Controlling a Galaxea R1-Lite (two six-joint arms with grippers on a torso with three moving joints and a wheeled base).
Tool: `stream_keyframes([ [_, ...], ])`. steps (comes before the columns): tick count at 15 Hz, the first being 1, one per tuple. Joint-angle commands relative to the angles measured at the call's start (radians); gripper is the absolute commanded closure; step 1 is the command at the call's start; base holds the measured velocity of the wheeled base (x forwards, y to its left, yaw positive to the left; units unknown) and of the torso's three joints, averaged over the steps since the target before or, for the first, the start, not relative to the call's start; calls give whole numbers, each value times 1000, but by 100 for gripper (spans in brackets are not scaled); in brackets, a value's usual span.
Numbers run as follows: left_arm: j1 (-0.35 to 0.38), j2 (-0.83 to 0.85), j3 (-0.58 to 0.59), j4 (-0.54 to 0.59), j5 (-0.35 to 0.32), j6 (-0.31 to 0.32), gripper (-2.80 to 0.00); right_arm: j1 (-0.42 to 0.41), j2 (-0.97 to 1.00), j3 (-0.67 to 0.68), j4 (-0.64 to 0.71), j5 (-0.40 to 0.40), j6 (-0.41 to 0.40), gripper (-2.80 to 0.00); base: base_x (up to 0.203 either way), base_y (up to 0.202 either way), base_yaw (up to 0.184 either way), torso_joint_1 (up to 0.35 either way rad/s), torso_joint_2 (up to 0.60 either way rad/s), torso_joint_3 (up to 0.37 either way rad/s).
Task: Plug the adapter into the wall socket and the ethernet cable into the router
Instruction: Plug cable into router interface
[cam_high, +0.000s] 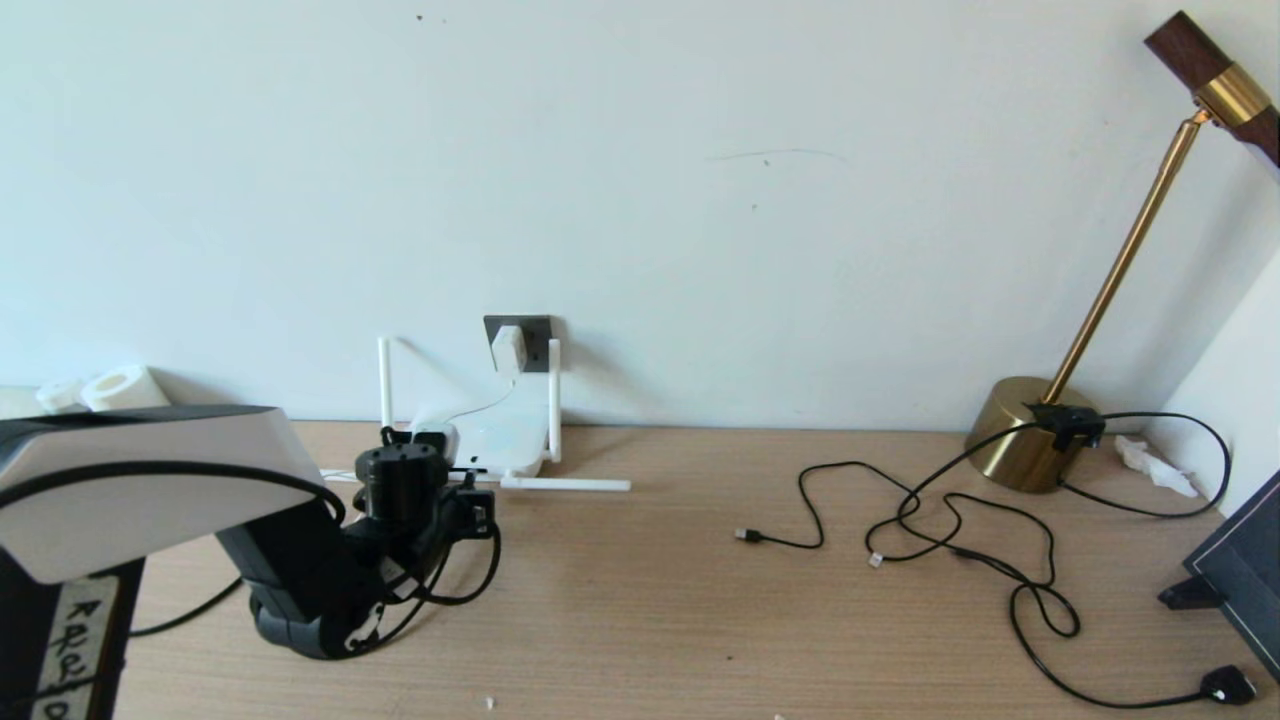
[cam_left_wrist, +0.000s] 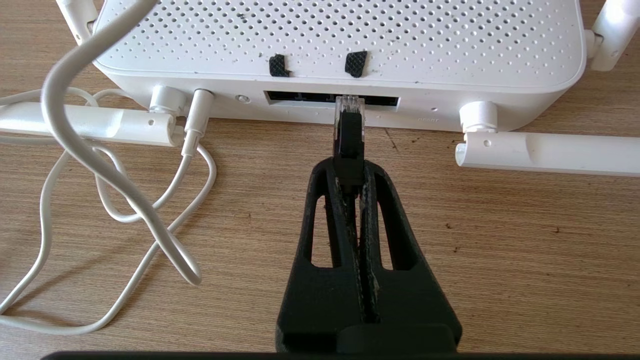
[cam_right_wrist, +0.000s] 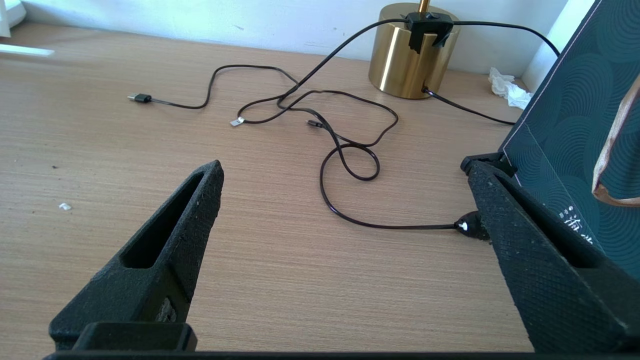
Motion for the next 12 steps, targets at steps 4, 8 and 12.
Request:
stream_keyframes([
  [4, 0, -2, 0, -6, 2, 1, 0, 2, 2, 0, 0, 1, -1, -280, 0, 0, 0, 0, 0, 0],
  [8, 0, -1, -4, -6, 3, 1, 0, 0, 2, 0, 0, 1, -1, -280, 0, 0, 0, 0, 0, 0],
  [12, 1, 6, -11, -5, 3, 1, 0, 0, 2, 0, 0, 1, -1, -280, 0, 0, 0, 0, 0, 0],
])
